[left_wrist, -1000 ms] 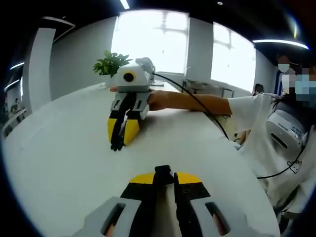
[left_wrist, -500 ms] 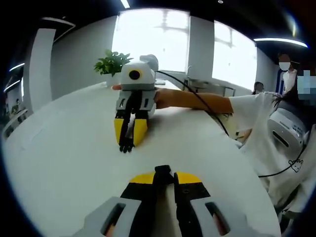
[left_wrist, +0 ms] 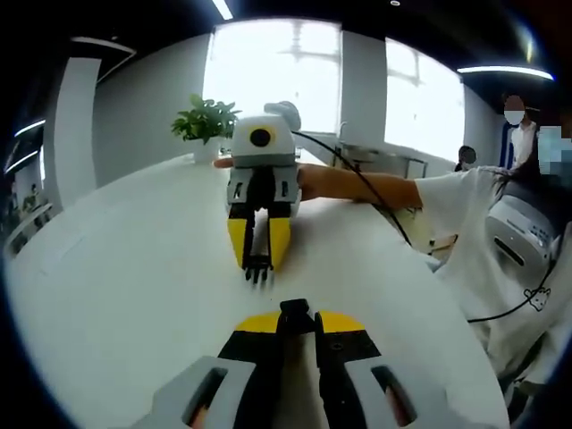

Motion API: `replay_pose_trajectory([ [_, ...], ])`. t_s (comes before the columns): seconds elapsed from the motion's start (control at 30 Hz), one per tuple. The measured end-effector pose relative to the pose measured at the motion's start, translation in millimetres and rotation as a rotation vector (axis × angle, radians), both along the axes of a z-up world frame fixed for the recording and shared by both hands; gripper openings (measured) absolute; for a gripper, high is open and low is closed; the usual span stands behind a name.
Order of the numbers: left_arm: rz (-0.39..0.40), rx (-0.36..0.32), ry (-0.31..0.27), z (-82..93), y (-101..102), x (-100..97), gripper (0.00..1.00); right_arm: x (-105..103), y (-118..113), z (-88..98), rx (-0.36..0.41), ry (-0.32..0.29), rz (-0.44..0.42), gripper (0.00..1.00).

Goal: Snap the two parts of the plastic buckle together until the buckle closes and remains connected.

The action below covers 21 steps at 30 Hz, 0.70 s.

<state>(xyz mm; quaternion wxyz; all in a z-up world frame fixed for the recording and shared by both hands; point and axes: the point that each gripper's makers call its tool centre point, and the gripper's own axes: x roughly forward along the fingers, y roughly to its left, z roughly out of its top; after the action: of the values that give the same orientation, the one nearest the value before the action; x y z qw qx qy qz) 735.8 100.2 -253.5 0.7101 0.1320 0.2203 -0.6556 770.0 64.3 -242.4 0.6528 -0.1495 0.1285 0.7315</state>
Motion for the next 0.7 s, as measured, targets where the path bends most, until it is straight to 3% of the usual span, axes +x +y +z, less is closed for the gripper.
replay_pose_trajectory([
  [0.43,-0.024,-0.006,-0.016,1.3,-4,-1.3,0.12,-23,4,2.1,0.011,-0.003,0.031,0.13],
  [0.7,-0.030,-0.006,-0.025,1.3,-6,-3.2,0.12,-26,1,2.3,0.013,-0.008,0.026,0.13],
])
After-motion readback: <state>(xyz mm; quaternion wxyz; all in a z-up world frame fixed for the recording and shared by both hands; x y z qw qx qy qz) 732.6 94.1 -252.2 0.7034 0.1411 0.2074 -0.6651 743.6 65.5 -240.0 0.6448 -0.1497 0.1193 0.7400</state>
